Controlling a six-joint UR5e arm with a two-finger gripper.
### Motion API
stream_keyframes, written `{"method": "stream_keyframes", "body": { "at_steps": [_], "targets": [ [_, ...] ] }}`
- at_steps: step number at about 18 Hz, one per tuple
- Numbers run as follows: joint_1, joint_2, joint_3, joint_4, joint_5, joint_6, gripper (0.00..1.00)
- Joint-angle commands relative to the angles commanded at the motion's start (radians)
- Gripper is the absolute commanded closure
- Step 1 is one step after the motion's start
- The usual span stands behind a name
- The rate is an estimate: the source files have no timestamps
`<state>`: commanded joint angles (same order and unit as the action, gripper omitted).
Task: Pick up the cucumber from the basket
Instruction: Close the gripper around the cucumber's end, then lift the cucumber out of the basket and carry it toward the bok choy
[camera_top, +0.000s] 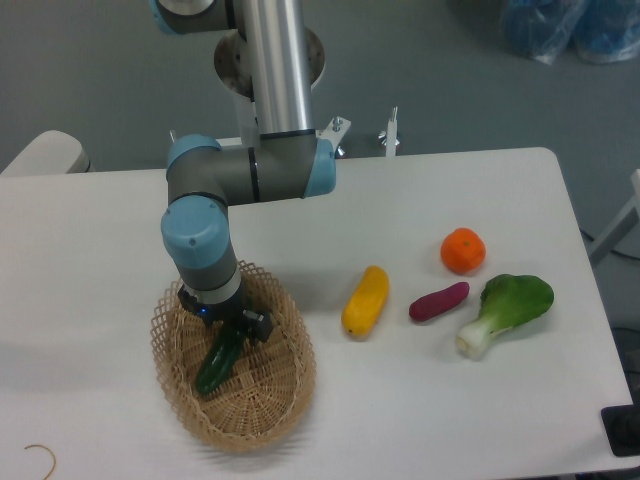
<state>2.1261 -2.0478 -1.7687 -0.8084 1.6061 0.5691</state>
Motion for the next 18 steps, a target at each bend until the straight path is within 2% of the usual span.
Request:
{"method": "stream_keyframes", "body": {
  "at_steps": [4,6,14,18],
  "targets": [
    [0.000,0.005,0.005,-0.002,0.003,0.002,0.69],
    [0.002,0.006,0.009,-0.002,0.003,0.000,0.76],
    [0.005,0.024,0.035,-0.009,0.005,0.012,0.79],
    [0.017,0.104,0.086,-0.037,0.011,0.035,0.79]
  ]
}}
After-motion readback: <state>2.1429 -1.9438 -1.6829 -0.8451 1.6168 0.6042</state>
